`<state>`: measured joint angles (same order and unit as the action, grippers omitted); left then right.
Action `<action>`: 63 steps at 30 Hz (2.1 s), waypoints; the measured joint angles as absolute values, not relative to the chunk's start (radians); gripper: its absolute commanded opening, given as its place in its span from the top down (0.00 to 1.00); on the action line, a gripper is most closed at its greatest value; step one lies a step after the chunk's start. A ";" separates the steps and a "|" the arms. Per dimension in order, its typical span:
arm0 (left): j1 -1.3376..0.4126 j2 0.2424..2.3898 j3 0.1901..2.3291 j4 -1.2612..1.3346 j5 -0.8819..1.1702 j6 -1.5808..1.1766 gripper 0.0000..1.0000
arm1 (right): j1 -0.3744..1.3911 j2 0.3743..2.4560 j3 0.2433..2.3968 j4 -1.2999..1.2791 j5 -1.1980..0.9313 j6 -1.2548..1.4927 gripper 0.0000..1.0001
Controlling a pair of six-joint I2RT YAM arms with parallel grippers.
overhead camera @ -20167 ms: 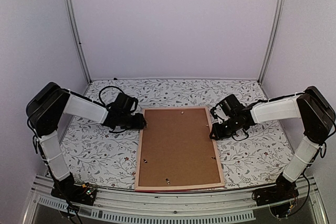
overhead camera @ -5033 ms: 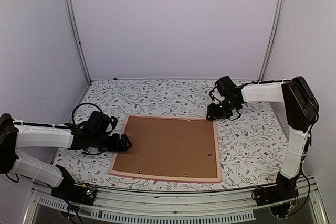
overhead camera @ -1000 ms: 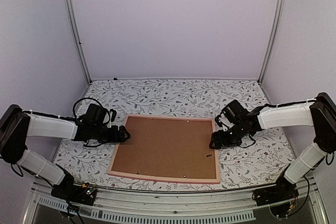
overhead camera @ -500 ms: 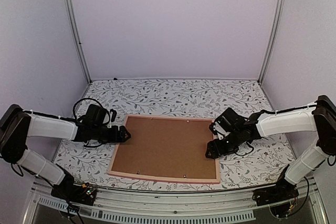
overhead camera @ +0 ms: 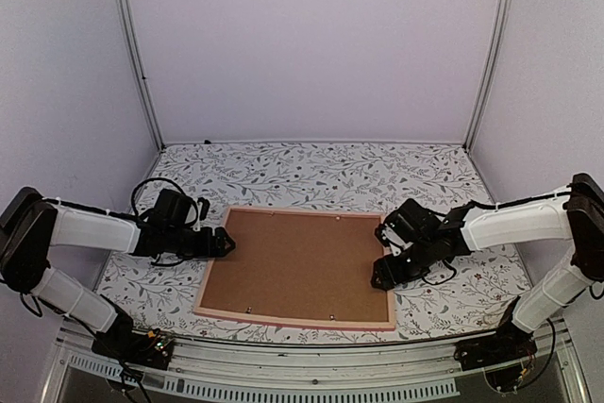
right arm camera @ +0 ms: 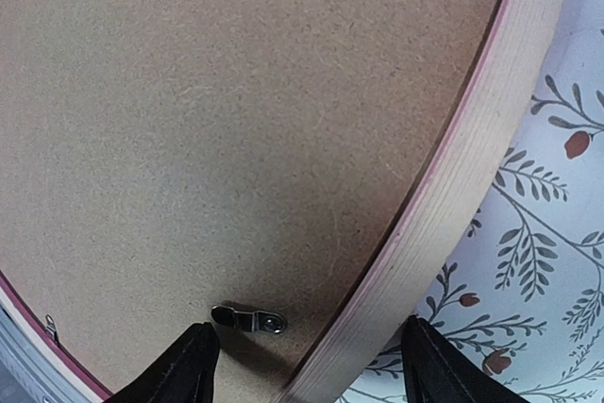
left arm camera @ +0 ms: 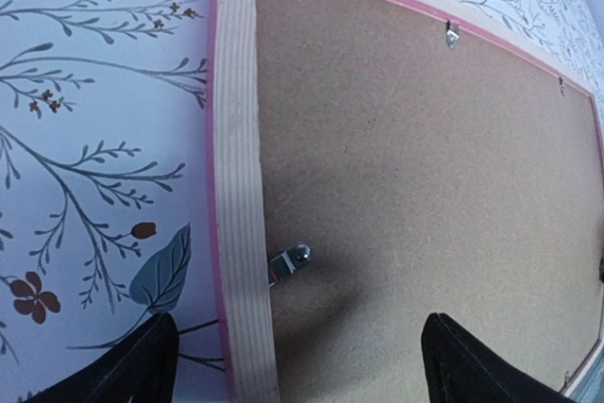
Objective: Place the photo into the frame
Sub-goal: Press the fastener onto the backboard.
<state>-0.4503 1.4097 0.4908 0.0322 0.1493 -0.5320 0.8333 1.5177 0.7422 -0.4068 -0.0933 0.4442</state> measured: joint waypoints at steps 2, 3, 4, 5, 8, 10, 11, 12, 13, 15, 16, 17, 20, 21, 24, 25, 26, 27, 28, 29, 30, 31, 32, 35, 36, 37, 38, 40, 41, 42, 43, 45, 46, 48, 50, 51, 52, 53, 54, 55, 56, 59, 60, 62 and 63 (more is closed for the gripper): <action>-0.450 1.410 0.491 0.032 0.149 -0.532 0.08 | 0.843 1.518 0.742 -0.411 -0.075 0.441 0.31; -0.450 1.410 0.491 0.032 0.147 -0.532 0.08 | 0.847 1.518 0.742 -0.411 -0.063 0.440 0.32; -0.450 1.410 0.491 0.032 0.146 -0.532 0.08 | 0.850 1.518 0.742 -0.411 -0.054 0.440 0.32; -0.450 1.410 0.491 0.032 0.146 -0.532 0.08 | 0.853 1.519 0.742 -0.411 -0.043 0.441 0.33; -0.450 1.410 0.491 0.032 0.145 -0.532 0.08 | 0.864 1.524 0.745 -0.411 -0.017 0.445 0.35; -0.450 1.410 0.491 0.032 0.144 -0.532 0.08 | 0.872 1.530 0.751 -0.411 -0.004 0.450 0.38; -0.450 1.410 0.491 0.032 0.142 -0.532 0.08 | 0.875 1.533 0.754 -0.412 0.001 0.453 0.39; -0.450 1.410 0.491 0.032 0.142 -0.532 0.08 | 0.877 1.536 0.758 -0.413 0.006 0.457 0.41; -0.450 1.410 0.491 0.032 0.141 -0.532 0.08 | 0.878 1.540 0.762 -0.414 0.011 0.461 0.42; -0.451 1.410 0.491 0.032 0.140 -0.532 0.08 | 0.880 1.548 0.773 -0.415 0.026 0.480 0.45; -0.451 1.410 0.491 0.032 0.139 -0.532 0.08 | 0.880 1.554 0.780 -0.415 0.036 0.488 0.46; -0.451 1.410 0.491 0.031 0.138 -0.532 0.08 | 0.880 1.560 0.786 -0.414 0.045 0.499 0.47; -0.451 1.410 0.491 0.031 0.131 -0.532 0.08 | 0.880 1.570 0.798 -0.415 0.067 0.525 0.50; -0.451 1.410 0.491 0.031 0.130 -0.532 0.08 | 0.880 1.573 0.801 -0.416 0.073 0.531 0.51; -0.451 1.410 0.491 0.031 0.123 -0.531 0.08 | 0.880 1.582 0.813 -0.420 0.088 0.554 0.51; -0.451 1.410 0.491 0.031 0.123 -0.531 0.08 | 0.880 1.585 0.816 -0.420 0.091 0.559 0.51; -0.451 1.411 0.491 0.031 0.122 -0.531 0.08 | 0.880 1.588 0.819 -0.421 0.094 0.564 0.51; -0.452 1.411 0.491 0.031 0.122 -0.531 0.08 | 0.880 1.591 0.824 -0.423 0.097 0.566 0.51; -0.452 1.411 0.491 0.032 0.121 -0.531 0.08 | 0.880 1.594 0.828 -0.425 0.100 0.569 0.51; -0.455 1.412 0.491 0.033 0.120 -0.530 0.08 | 0.880 1.599 0.833 -0.426 0.102 0.570 0.51; -0.456 1.412 0.491 0.033 0.119 -0.530 0.08 | 0.880 1.602 0.836 -0.427 0.104 0.572 0.51; -0.456 1.412 0.491 0.033 0.119 -0.528 0.08 | 0.880 1.607 0.842 -0.430 0.107 0.574 0.51; -0.457 1.413 0.491 0.033 0.118 -0.527 0.08 | 0.880 1.611 0.849 -0.430 0.111 0.577 0.50; -0.458 1.413 0.491 0.033 0.116 -0.527 0.08 | 0.880 1.629 0.867 -0.431 0.121 0.587 0.48; -0.458 1.413 0.491 0.033 0.115 -0.526 0.08 | 0.880 1.634 0.873 -0.431 0.123 0.588 0.47; -0.458 1.413 0.491 0.033 0.115 -0.526 0.08 | 0.880 1.639 0.879 -0.433 0.125 0.590 0.46; -0.458 1.413 0.491 0.033 0.115 -0.525 0.08 | 0.880 1.643 0.883 -0.434 0.126 0.592 0.45; -0.459 1.414 0.491 0.033 0.115 -0.524 0.08 | 0.880 1.653 0.893 -0.436 0.130 0.595 0.44; -0.459 1.414 0.491 0.033 0.114 -0.524 0.08 | 0.880 1.657 0.897 -0.437 0.130 0.598 0.44; -0.460 1.414 0.491 0.033 0.113 -0.524 0.08 | 0.880 1.660 0.900 -0.437 0.133 0.601 0.44; -0.460 1.414 0.491 0.033 0.112 -0.524 0.08 | 0.880 1.662 0.903 -0.440 0.134 0.602 0.44; -0.460 1.414 0.491 0.033 0.111 -0.523 0.08 | 0.879 1.668 0.910 -0.443 0.140 0.607 0.45; -0.460 1.414 0.491 0.033 0.111 -0.523 0.08 | 0.878 1.671 0.912 -0.443 0.141 0.610 0.45; -0.460 1.414 0.491 0.033 0.110 -0.524 0.08 | 0.876 1.671 0.913 -0.443 0.143 0.614 0.46; -0.461 1.414 0.491 0.034 0.109 -0.523 0.08 | 0.873 1.671 0.914 -0.443 0.145 0.616 0.47; -0.462 1.414 0.491 0.034 0.108 -0.523 0.08 | 0.871 1.671 0.914 -0.443 0.145 0.618 0.48; -0.462 1.415 0.491 0.034 0.107 -0.523 0.08 | 0.869 1.673 0.916 -0.444 0.145 0.620 0.48; -0.463 1.415 0.491 0.034 0.106 -0.523 0.08 | 0.867 1.675 0.919 -0.444 0.146 0.623 0.49; -0.463 1.415 0.491 0.034 0.105 -0.523 0.08 | 0.863 1.678 0.922 -0.444 0.147 0.625 0.49; -0.463 1.415 0.491 0.035 0.104 -0.523 0.08 | 0.861 1.681 0.925 -0.443 0.148 0.629 0.49; -0.463 1.416 0.491 0.036 0.103 -0.523 0.08 | 0.857 1.683 0.926 -0.442 0.149 0.632 0.49; -0.464 1.417 0.491 0.038 0.101 -0.523 0.08 | 0.849 1.690 0.931 -0.438 0.149 0.638 0.48; -0.464 1.418 0.491 0.039 0.100 -0.523 0.08 | 0.847 1.692 0.933 -0.437 0.149 0.640 0.47; -0.464 1.420 0.491 0.041 0.098 -0.522 0.08 | 0.845 1.699 0.941 -0.436 0.150 0.641 0.45; -0.465 1.420 0.491 0.042 0.097 -0.522 0.08 | 0.844 1.703 0.944 -0.435 0.151 0.643 0.45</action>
